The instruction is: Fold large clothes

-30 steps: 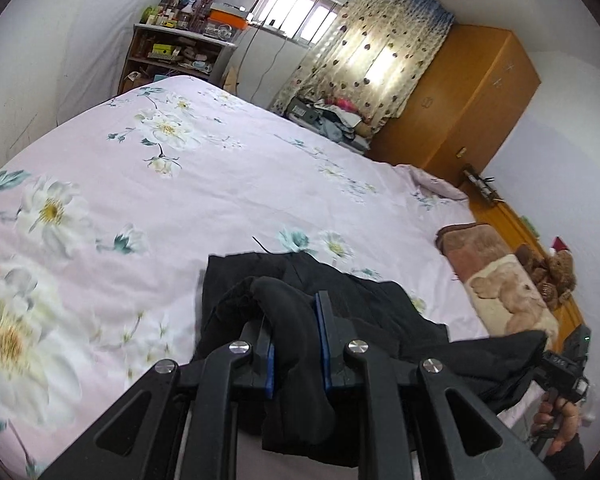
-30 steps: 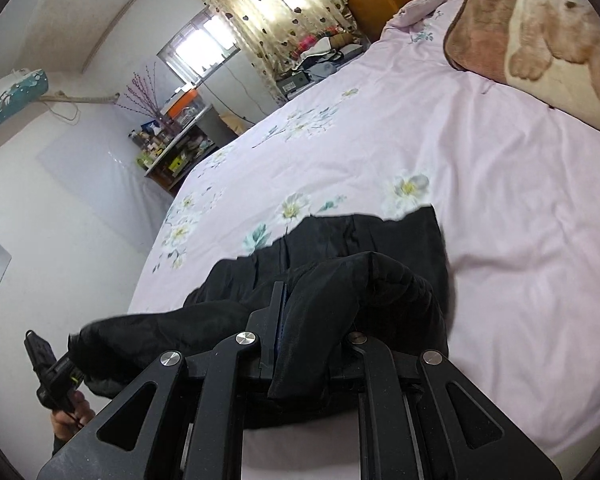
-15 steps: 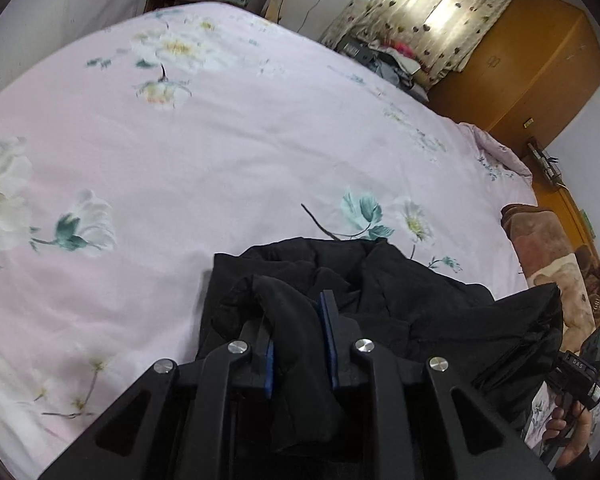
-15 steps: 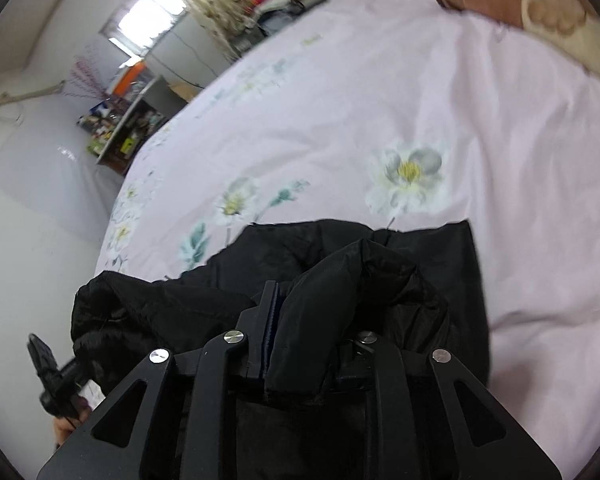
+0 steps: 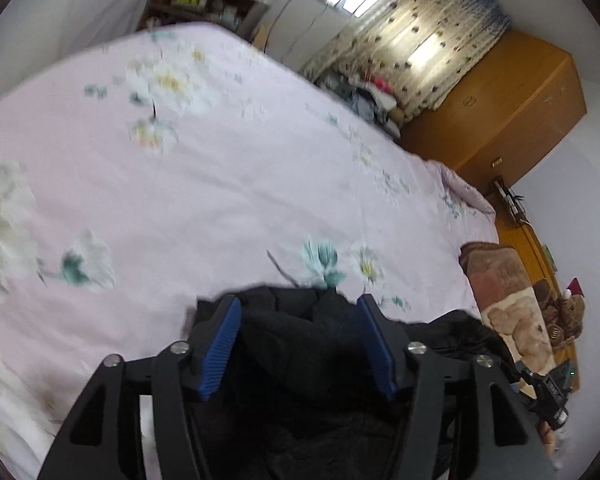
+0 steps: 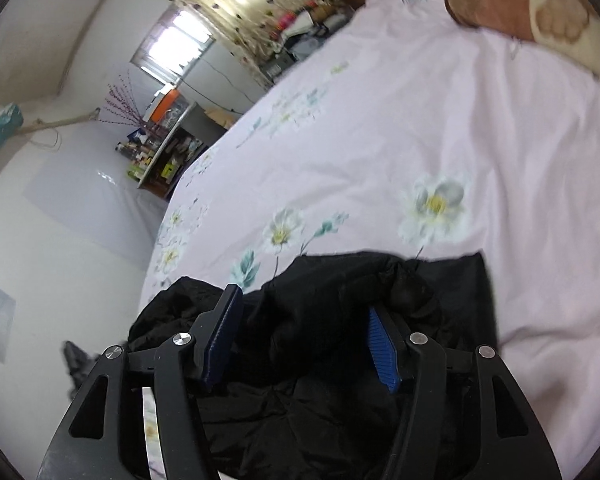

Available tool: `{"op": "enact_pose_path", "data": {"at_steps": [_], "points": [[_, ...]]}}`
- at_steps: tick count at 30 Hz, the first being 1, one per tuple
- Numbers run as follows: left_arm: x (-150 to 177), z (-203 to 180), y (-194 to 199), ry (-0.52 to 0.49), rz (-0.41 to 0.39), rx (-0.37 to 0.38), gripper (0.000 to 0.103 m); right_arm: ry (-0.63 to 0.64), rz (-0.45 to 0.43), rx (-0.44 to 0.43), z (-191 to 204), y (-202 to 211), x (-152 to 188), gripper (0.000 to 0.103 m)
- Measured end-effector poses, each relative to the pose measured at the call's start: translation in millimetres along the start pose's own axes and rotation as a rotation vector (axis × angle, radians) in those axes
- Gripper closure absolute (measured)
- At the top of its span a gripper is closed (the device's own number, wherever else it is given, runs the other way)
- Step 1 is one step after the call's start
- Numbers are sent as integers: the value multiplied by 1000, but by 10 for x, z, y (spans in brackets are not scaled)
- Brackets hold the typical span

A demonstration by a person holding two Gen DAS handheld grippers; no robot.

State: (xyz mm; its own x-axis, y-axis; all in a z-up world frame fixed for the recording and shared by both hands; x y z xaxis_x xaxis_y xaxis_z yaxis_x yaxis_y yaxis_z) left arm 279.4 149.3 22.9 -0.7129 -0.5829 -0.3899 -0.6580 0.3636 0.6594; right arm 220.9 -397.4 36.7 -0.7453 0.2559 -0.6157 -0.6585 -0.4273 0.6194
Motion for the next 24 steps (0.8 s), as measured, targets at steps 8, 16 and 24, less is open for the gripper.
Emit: {"op": "enact_pose_path", "data": {"at_steps": [8,16,24], "points": [[175,-169,-41,-155,-17,-38,28,167,-82,149,197,156,93,41],[795,-399,-850,-396,55,-174,29,379,149,273,399,-678,524,41],[669,60,-1211,-340,-62,-299,24,363,155,372,4,-1135,502,41]]}}
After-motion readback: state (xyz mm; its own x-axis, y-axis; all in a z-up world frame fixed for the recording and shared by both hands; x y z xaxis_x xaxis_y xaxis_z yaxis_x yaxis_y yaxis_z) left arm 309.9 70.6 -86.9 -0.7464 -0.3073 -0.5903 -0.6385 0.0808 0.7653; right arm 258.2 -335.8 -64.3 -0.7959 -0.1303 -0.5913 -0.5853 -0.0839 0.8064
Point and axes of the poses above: each gripper's, at about its wrist camera, not at the fingertips, and y roughly against the way its jaws point, z to its left, x to its underside, the point moved 1 cm from there along -y, roughly the way its jaws point, and after that the axes turned 15 degrees about y, right-handed, at the moved point
